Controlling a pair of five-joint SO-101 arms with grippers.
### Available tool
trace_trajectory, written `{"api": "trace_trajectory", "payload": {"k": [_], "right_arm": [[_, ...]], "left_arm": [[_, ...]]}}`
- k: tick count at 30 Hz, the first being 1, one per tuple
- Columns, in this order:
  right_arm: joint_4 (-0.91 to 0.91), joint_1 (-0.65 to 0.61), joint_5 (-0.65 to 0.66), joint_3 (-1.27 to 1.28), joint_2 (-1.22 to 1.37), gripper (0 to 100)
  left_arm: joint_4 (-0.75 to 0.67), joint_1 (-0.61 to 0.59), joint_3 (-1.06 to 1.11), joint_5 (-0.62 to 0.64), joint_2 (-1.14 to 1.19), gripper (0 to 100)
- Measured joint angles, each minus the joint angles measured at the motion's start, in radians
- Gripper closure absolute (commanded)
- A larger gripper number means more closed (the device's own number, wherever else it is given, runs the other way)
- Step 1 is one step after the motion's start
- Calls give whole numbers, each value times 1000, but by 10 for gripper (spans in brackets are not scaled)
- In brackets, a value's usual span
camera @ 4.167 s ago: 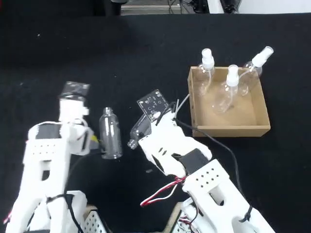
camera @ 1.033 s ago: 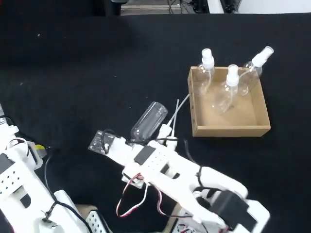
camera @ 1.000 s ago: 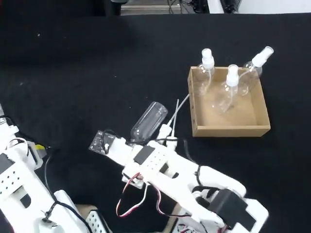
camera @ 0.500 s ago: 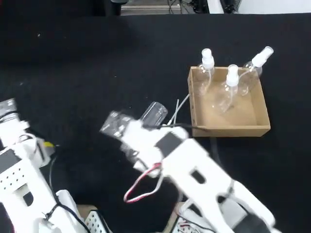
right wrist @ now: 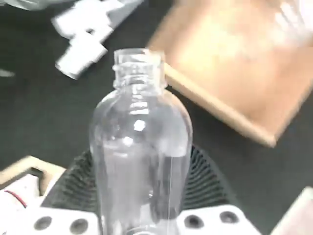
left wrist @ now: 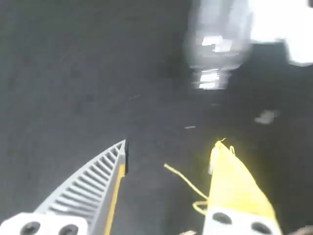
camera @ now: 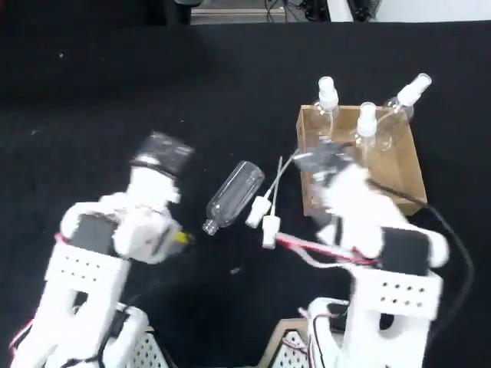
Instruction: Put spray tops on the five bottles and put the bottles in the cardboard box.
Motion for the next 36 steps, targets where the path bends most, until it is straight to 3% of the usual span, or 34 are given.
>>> {"api": "trace_trajectory", "payload": {"k": [6, 15, 21, 27, 36], "right_arm": [[0, 290, 110, 0, 0, 988], [-40, 468, 199, 0, 0, 988], [-198, 557, 199, 121, -2, 988], [-262, 582, 199, 173, -2, 988], [-267, 582, 199, 173, -2, 988]], "left_arm": [[-149, 319, -3, 61, 21, 740], [-500, 459, -3, 281, 361, 740], [-700, 470, -3, 427, 523, 740], [-824, 470, -5, 463, 632, 740], [-848, 394, -66, 463, 812, 740]]}}
